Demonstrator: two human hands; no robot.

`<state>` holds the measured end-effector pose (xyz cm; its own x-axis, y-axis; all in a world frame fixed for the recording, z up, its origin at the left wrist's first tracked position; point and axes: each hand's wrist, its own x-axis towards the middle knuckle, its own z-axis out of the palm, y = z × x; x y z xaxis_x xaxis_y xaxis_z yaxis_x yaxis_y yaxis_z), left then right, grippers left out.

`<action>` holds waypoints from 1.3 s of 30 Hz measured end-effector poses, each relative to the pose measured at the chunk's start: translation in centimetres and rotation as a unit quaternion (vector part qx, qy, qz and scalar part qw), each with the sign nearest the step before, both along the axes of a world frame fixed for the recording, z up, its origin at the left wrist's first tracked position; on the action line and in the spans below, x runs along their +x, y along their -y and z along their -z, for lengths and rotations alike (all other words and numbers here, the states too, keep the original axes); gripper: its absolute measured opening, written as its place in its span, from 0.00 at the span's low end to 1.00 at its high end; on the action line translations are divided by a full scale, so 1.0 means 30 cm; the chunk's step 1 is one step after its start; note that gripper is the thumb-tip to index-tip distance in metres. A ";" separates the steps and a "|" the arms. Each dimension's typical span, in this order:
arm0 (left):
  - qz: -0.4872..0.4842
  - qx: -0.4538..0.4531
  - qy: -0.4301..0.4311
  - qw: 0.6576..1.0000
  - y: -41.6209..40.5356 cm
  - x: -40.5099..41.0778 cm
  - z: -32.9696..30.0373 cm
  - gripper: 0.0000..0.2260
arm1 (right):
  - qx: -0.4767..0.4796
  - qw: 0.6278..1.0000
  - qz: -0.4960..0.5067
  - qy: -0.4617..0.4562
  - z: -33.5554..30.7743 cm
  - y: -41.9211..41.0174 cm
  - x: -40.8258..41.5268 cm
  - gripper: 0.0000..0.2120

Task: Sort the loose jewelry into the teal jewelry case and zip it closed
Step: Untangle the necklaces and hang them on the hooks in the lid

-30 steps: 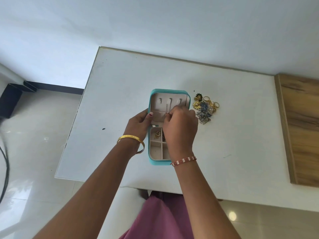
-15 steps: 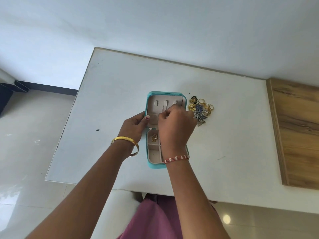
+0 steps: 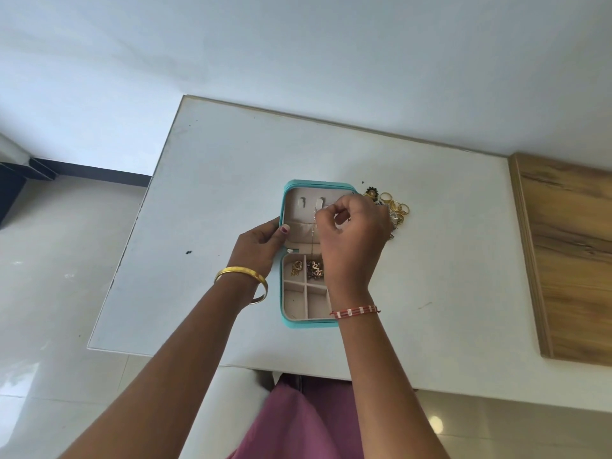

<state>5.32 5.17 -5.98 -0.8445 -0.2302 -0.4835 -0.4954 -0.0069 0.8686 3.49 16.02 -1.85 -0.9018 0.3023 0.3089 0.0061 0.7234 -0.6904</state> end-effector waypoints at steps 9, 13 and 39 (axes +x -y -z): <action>0.016 -0.003 -0.006 1.000 0.000 0.012 -0.012 0.13 | -0.136 0.989 -0.056 -0.006 -0.042 0.022 -0.022 0.02; 0.021 0.002 -0.003 1.000 -0.002 0.017 -0.019 0.14 | -0.265 0.963 -0.049 0.021 -0.068 0.010 -0.024 0.05; 0.023 -0.013 -0.009 1.000 -0.008 0.020 -0.012 0.15 | -0.501 0.840 -0.174 0.117 -0.094 -0.019 -0.010 0.10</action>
<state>5.93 5.42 -5.62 -0.8629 -0.2027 -0.4630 -0.4796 0.0390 0.8766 3.19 16.59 0.98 -0.9900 0.0096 -0.1408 0.1347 -0.2329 -0.9631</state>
